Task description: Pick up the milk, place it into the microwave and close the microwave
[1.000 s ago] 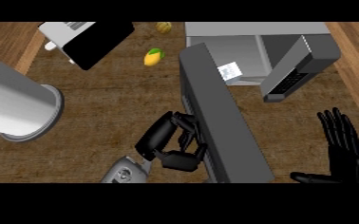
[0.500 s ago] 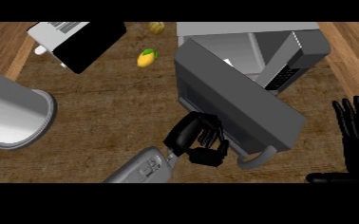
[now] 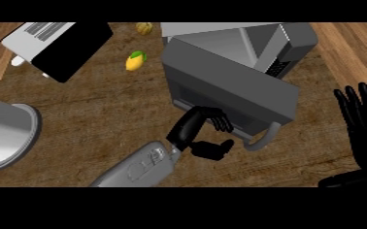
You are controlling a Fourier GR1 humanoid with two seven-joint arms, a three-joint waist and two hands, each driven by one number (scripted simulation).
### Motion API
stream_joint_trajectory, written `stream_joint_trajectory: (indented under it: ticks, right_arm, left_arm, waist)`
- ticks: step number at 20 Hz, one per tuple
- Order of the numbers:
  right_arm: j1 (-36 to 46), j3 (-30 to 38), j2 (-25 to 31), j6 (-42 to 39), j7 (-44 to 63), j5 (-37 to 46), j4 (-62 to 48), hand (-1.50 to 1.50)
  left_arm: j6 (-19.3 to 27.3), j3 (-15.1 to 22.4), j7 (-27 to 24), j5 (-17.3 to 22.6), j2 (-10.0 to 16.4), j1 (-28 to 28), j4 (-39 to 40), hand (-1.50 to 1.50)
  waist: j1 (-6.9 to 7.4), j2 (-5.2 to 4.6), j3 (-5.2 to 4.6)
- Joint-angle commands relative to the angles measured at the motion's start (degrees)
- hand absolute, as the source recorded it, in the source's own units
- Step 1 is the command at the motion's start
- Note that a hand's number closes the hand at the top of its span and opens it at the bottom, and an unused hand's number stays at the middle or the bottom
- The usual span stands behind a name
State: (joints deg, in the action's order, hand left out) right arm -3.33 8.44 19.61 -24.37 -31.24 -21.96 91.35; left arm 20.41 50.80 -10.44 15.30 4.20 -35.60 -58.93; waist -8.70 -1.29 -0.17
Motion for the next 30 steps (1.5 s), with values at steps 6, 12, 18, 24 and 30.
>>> stream_joint_trajectory:
  ticks: [6, 12, 18, 24, 30]
  right_arm:
    - [4.24, -1.4, 1.83, -3.1, 3.02, -3.21, 2.98, -1.5]
    - [4.79, -0.86, 3.85, -3.91, 4.98, -4.52, 4.78, -1.5]
    - [6.31, -1.26, 5.53, -5.47, 7.1, -6.47, 5.87, -1.5]
    - [7.3, -0.92, 6.64, -6.57, 8.49, -8.95, 6.15, -1.5]
    - [7.98, -0.52, 8.15, -7.27, 9.94, -10.23, 6.07, -1.5]
  left_arm:
    - [3.03, -1.93, -3.65, 8.13, -3.93, -8.22, 1.22, 1.5]
    - [5.04, -2.53, -3.43, 10.85, -4.01, -11.22, 3.4, 1.5]
    - [6.99, -2.47, -3.21, 13.37, -4.06, -13.48, 5.21, 1.5]
    - [8.69, -2.71, -3.54, 15.22, -4.07, -15.37, 7.33, 1.5]
    - [9.99, -3.01, -2.92, 17.22, -4.1, -17.92, 9.16, 1.5]
  waist:
    - [-5.59, -1.57, -0.24]
    - [-8.9, -1.61, -0.27]
    - [-10.74, -1.89, -0.3]
    - [-12.63, -2.25, -0.24]
    - [-13.98, -2.54, -0.15]
